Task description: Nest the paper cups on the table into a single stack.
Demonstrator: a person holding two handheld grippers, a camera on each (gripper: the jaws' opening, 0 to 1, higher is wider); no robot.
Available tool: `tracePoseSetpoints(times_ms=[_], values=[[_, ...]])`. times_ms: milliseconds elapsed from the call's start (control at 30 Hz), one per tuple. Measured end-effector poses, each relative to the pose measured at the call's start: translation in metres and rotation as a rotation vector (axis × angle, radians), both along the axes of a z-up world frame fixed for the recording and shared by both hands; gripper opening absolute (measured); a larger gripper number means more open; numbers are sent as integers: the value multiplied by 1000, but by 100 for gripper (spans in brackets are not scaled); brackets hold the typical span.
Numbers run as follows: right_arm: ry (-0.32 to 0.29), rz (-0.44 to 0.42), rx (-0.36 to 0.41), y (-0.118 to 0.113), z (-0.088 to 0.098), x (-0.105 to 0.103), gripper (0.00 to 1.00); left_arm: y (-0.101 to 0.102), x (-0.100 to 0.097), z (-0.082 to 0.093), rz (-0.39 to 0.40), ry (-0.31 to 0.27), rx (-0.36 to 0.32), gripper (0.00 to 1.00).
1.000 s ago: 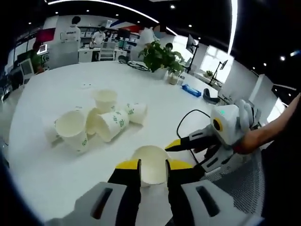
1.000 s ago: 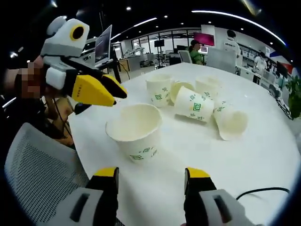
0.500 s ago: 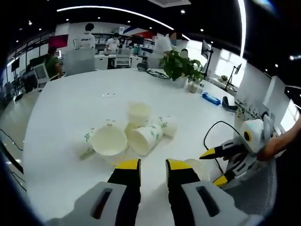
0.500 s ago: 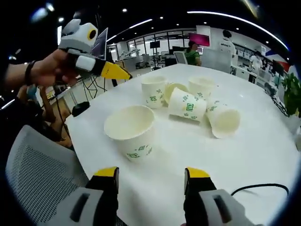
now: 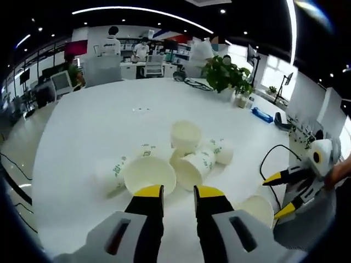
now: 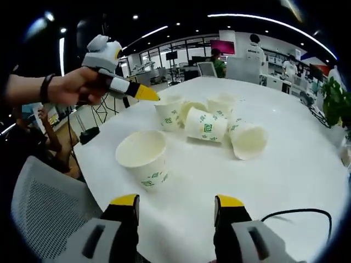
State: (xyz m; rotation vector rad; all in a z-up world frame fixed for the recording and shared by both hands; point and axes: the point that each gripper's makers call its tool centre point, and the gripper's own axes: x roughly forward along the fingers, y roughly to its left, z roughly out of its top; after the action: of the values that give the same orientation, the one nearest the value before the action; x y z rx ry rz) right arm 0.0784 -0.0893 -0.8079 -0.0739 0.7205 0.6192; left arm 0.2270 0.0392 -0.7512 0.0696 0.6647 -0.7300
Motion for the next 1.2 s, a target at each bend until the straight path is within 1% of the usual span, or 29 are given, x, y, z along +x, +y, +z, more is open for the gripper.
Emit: tracePoseSetpoints(times_ms=[100, 133, 200, 333, 433, 467, 500, 567, 667, 700, 867, 1067, 1200], values=[[-1, -10, -2, -4, 2, -1, 54, -1, 4, -6, -22, -1, 39, 20], [-1, -12, -2, -4, 2, -1, 54, -2, 3, -6, -25, -2, 41, 20], [3, -21, -2, -7, 0, -1, 54, -2, 6, -12, -34, 2, 56, 19], [9, -28, -4, -9, -2, -2, 54, -1, 7, -20, -50, 13, 121, 16], [9, -34, -2, -11, -1, -3, 54, -5, 3, -20, -54, 19, 127, 14], [6, -36, -4, -12, 0, -2, 54, -3, 7, -24, -56, 23, 138, 14], [4, -36, -6, -13, 2, -2, 54, -2, 8, -25, -59, 19, 152, 13], [-1, -40, -6, -13, 3, 0, 54, -3, 8, -25, -71, 18, 160, 10], [-7, -45, -6, -15, 5, 3, 53, -1, 8, -29, -86, 6, 205, 5], [-9, -47, -5, -15, 7, 3, 53, -1, 8, -29, -89, 0, 210, 3], [-13, -48, -4, -15, 7, 6, 53, 0, 16, -29, -101, -15, 207, 1], [-22, -42, -8, -15, 9, 8, 53, -3, 13, -17, -128, -32, 206, 0], [-29, -42, -11, -19, 13, 13, 53, -4, 12, -19, -147, -40, 210, 0]])
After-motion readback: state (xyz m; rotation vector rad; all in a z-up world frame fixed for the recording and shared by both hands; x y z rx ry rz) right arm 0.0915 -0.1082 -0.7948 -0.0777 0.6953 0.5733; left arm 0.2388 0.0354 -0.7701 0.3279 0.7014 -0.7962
